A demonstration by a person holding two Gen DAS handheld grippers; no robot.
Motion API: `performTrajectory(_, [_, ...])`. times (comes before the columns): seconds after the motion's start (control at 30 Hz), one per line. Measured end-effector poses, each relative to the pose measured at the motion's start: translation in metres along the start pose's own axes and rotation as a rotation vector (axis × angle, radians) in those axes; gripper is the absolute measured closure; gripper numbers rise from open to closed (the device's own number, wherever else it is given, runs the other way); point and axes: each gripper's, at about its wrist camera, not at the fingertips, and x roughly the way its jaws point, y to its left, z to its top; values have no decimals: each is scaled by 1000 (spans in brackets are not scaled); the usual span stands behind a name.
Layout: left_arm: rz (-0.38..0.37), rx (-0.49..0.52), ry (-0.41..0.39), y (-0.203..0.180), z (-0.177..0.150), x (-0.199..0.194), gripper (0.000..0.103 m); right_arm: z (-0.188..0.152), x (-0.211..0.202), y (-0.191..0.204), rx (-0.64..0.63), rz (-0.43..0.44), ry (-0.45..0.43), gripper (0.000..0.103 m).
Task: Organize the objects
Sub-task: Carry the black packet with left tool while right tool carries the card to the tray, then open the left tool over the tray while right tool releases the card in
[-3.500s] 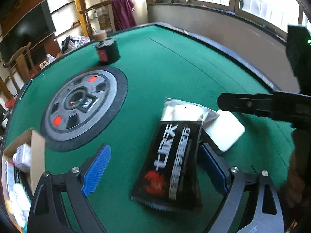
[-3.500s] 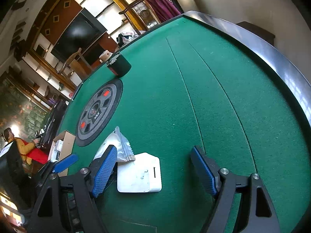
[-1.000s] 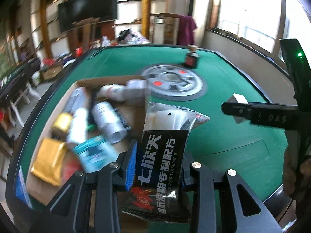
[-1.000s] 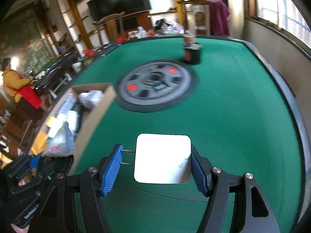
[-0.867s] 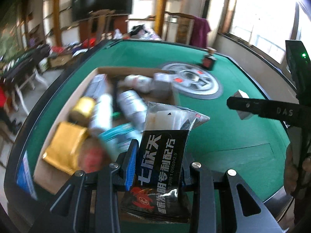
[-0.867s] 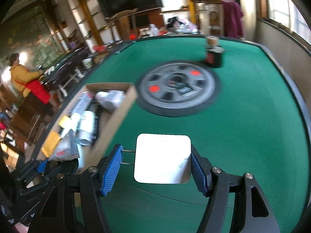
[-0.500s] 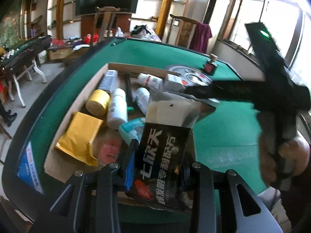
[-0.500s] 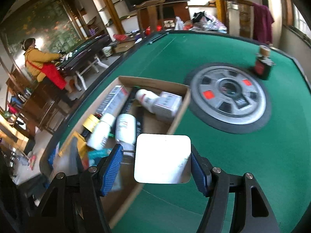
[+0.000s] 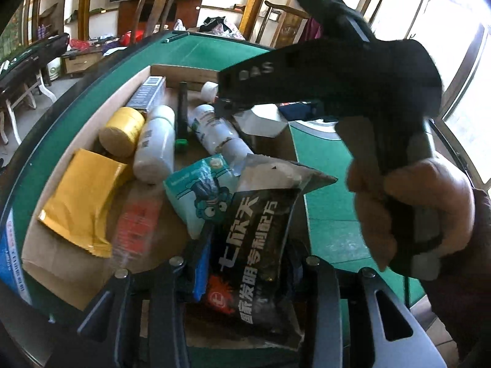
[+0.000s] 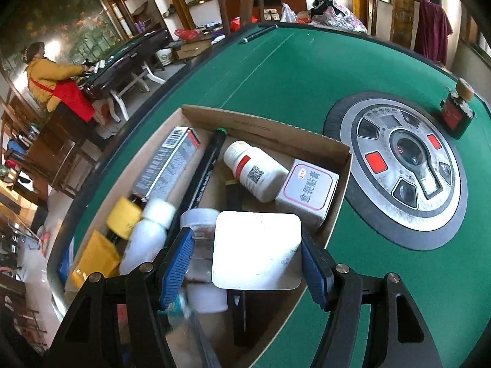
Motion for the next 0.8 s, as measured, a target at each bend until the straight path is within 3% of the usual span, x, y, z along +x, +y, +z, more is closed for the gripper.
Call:
performTrajectory(0.13, [-5, 3, 0, -5, -2, 4, 65, 6, 4, -2, 9, 4, -4, 31])
performTrajectory(0.23, [-19, -9, -4, -5, -2, 4, 58, 7, 5, -3, 13, 11, -6, 31])
performTrajectory(0.4, [-26, -19, -38, -3, 0, 0, 28, 5, 4, -5, 26, 38, -2, 29])
performTrajectory(0.57, [63, 9, -134, -9, -1, -19, 11, 1, -17, -6, 36, 72, -57, 27])
performTrajectory(0.63, [111, 6, -169, -9, 2, -27, 10, -2, -33, -7, 38, 75, -100, 26])
performTrajectory(0.8, [227, -53, -278, 1, 6, -53, 1, -21, -79, -5, 32, -15, -239, 15])
